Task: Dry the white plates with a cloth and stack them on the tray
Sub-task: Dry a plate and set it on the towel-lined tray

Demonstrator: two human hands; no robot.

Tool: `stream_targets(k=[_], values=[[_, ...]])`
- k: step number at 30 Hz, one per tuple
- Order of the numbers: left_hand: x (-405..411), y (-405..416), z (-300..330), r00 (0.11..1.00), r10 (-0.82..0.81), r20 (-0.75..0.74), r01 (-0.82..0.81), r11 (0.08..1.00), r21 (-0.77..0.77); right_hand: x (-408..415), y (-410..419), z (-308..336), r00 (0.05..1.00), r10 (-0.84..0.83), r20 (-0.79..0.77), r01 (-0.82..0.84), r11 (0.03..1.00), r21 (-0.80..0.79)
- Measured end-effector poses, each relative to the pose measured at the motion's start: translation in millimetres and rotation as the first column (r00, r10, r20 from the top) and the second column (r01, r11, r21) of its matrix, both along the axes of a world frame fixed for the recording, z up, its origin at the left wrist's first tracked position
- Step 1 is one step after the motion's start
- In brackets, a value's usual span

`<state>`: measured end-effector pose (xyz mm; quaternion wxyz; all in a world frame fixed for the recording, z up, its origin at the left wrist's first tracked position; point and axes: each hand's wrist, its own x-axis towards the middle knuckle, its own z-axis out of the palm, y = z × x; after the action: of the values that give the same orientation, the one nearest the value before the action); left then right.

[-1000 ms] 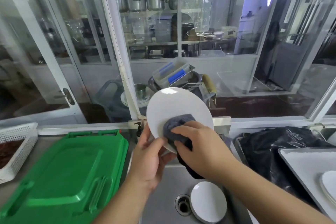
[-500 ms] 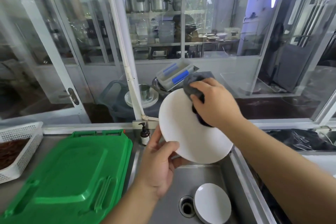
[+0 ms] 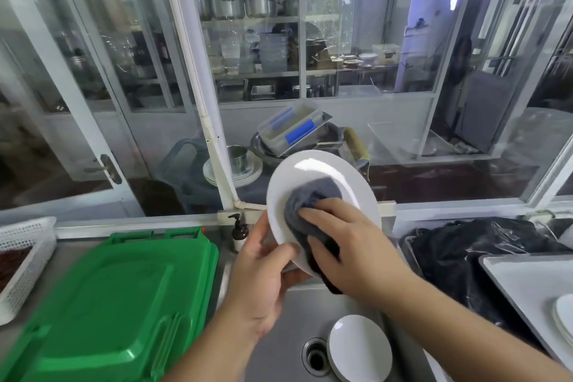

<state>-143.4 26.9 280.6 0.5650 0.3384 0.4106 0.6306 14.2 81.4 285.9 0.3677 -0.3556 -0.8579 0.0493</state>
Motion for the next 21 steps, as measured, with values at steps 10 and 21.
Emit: stream_targets(k=[10,21], values=[[10.1,-8.9,-2.3,0.998,-0.037,0.058,0.037,0.999,0.006,28.1,73.8,21.2,0.958,-0.285,-0.026,0.285,0.958,0.002],[-2.0,-3.5,-0.4,0.996,0.076,0.048,-0.078,0.996,0.034,56.1,65.2,8.4,0.672,-0.507,-0.540,-0.427,0.331,-0.842]])
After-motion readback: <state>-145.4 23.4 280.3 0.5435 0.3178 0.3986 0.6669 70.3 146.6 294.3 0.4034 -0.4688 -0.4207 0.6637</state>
